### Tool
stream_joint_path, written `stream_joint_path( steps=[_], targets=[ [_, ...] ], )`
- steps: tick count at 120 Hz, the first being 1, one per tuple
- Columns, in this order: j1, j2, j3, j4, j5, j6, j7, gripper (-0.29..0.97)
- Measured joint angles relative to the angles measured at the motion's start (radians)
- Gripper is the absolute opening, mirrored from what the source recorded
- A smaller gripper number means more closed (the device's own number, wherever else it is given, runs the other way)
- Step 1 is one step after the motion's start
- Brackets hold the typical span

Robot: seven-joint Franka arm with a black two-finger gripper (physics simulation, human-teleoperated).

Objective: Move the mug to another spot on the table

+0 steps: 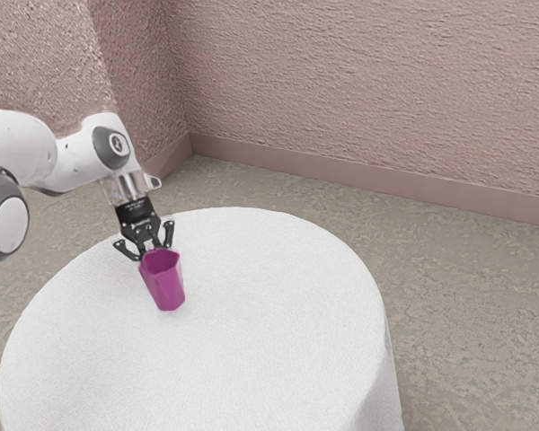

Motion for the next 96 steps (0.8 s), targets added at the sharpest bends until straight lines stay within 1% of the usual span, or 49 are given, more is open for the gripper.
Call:
stream_joint_path(
  steps=[14, 33, 67, 96],
  targets=[
    [-0.005, -0.052, -0.011, -0.099, -0.006, 0.017, 0.000, 0.01],
    [-0.022, -0.095, -0.027, -0.181, -0.010, 0.048, 0.000, -0.01],
    [-0.027, -0.092, -0.092, -0.193, -0.027, 0.100, -0.004, -0.05],
    [-0.027, -0.074, -0.104, -0.193, -0.033, 0.135, -0.007, -0.06]
  ],
)
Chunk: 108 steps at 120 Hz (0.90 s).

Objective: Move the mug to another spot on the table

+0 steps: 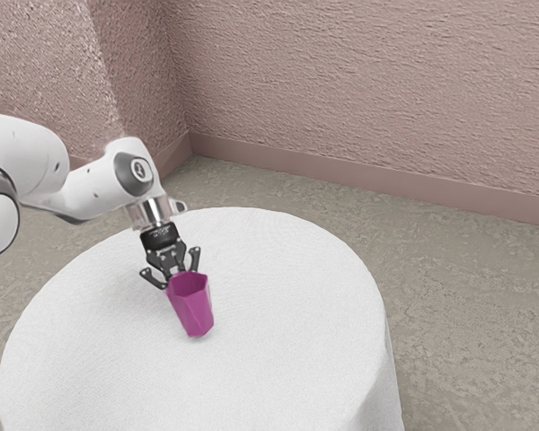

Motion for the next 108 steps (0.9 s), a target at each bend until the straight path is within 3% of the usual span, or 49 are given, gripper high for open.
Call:
stream_joint_path(
  steps=[7, 27, 46, 77, 93, 108],
  targets=[
    [0.000, 0.002, -0.001, 0.000, 0.000, 0.005, -0.001, -0.05],
    [0.000, 0.007, -0.011, 0.001, -0.007, 0.020, 0.000, 0.31],
    [0.000, 0.006, -0.012, 0.001, -0.010, 0.025, 0.002, 0.51],
    [0.012, -0.005, 0.016, 0.065, 0.012, 0.037, 0.013, 0.63],
    [0.014, -0.048, 0.039, 0.090, 0.071, 0.050, 0.022, 0.65],
    [0.004, -0.188, 0.040, 0.060, 0.172, 0.053, 0.029, 0.66]
  ],
)
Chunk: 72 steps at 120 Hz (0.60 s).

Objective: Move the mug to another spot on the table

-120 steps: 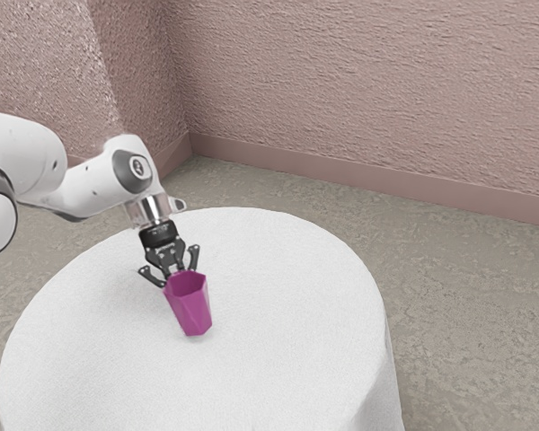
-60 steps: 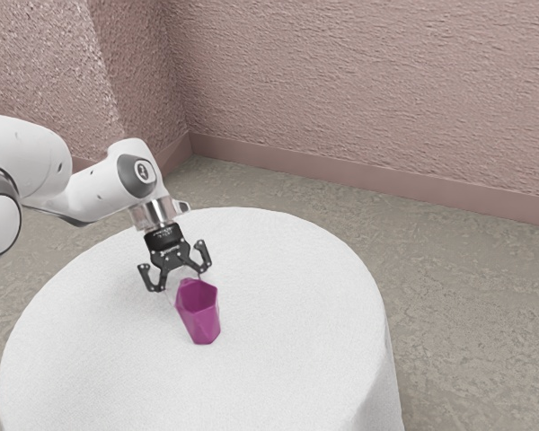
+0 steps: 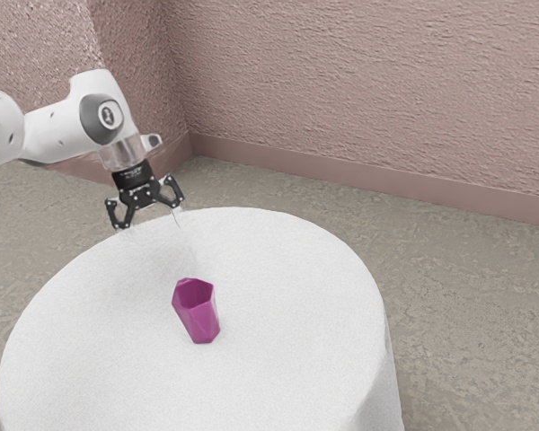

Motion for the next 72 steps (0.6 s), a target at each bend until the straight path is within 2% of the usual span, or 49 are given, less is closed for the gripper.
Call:
stream_joint_path(
  steps=[39, 57, 72],
  targets=[
    [-0.048, -0.356, -0.006, -0.045, 0.197, -0.103, 0.129, 0.68],
    [-0.045, -0.378, -0.042, 0.038, 0.249, -0.162, 0.237, 0.68],
    [-0.077, -0.308, -0.066, 0.196, 0.290, -0.241, 0.329, 0.68]
  ],
)
